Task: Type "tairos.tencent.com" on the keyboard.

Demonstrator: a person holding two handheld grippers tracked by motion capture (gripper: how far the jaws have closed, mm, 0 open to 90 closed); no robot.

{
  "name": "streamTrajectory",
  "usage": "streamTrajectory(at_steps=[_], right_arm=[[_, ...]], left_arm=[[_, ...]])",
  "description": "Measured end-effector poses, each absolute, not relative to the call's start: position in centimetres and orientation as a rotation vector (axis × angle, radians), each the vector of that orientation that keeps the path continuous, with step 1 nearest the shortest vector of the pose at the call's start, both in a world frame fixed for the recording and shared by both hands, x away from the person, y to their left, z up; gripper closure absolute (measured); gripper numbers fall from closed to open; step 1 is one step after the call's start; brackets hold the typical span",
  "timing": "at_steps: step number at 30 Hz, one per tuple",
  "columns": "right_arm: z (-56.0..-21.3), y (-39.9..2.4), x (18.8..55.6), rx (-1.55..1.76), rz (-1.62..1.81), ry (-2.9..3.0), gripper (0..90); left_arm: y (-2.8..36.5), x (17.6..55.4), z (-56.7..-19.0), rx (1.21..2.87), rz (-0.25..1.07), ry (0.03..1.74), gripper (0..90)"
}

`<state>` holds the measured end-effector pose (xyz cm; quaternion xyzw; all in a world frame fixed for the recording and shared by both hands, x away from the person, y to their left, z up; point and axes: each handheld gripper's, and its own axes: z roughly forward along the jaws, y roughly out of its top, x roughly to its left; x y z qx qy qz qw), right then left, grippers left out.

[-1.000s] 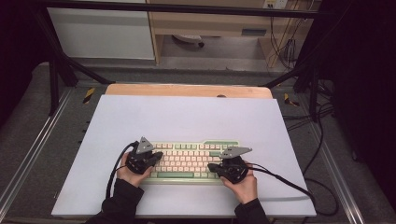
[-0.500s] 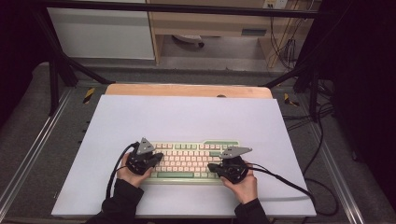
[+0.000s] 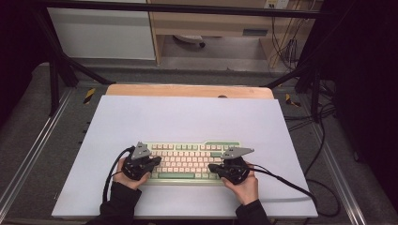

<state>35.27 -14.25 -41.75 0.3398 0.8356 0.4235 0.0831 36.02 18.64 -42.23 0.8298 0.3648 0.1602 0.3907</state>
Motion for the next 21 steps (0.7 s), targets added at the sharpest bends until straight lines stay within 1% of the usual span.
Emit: streamTrajectory(at_steps=[9, 21], right_arm=[[-41.7, -13.7, 35.3, 1.01, 1.283, 2.496, 90.0], [-41.4, -10.9, 35.4, 0.971, 1.311, 2.514, 90.0]], left_arm=[[19.6, 35.3, -42.2, 2.103, 0.401, 0.933, 89.9], [21.0, 34.5, -42.1, 2.074, 0.4, 0.947, 90.0]])
